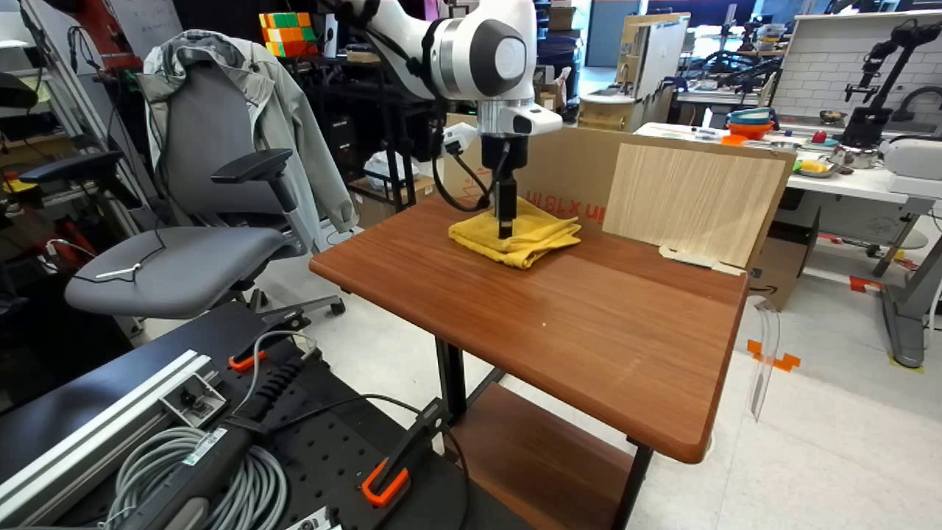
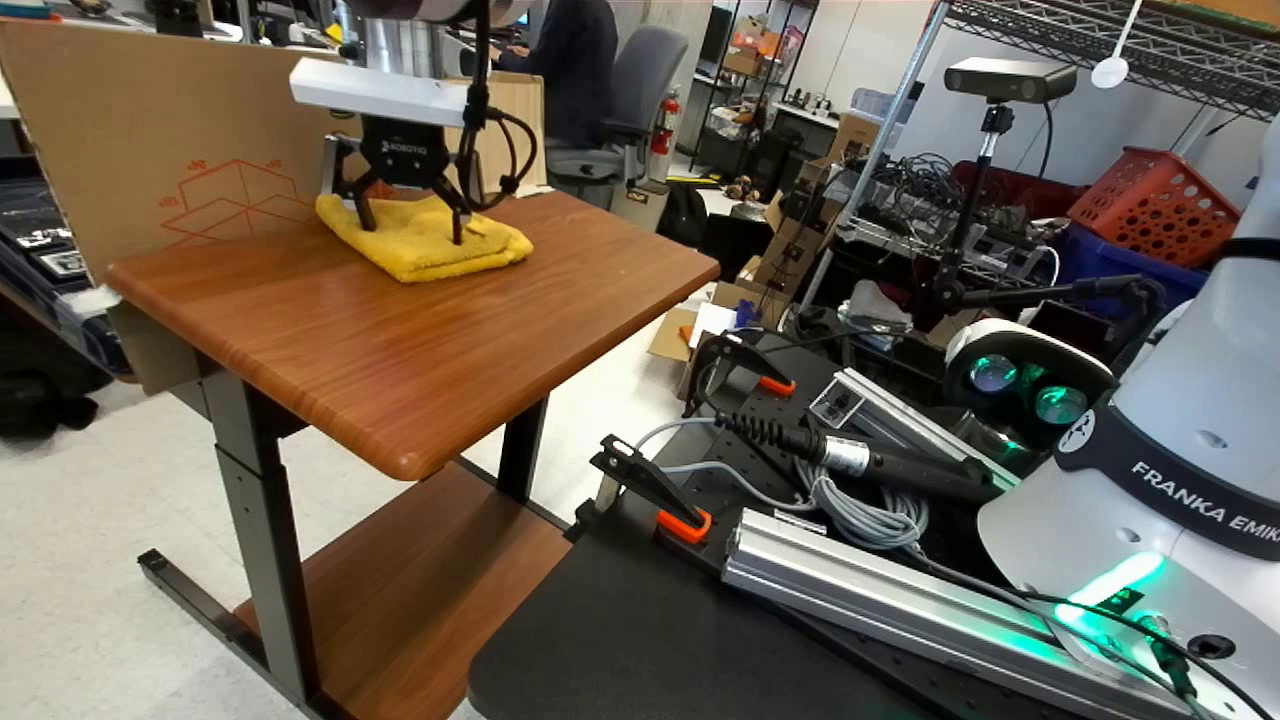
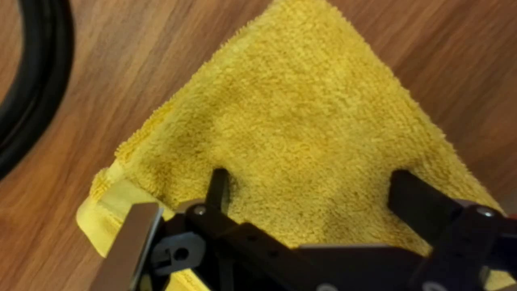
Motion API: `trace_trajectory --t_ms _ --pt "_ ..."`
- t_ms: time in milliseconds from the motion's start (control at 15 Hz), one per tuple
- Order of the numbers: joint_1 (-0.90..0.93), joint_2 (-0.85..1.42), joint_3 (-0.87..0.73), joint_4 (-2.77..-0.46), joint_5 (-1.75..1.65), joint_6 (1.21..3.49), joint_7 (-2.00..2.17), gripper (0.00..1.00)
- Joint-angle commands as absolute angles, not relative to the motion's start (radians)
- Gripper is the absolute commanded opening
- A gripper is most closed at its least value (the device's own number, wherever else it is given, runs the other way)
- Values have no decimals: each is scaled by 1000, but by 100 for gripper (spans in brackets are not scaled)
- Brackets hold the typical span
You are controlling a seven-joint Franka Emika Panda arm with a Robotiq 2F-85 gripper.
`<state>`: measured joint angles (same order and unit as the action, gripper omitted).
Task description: Use the yellow towel to wipe the table
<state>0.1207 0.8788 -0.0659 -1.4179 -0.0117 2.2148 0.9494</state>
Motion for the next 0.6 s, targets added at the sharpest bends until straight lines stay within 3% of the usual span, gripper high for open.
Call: trace_trajectory --t_ms 0,533 --pt "108 945 -93 -1369 21 2199 967 100" --pt "254 865 -73 -1560 -95 2258 888 100"
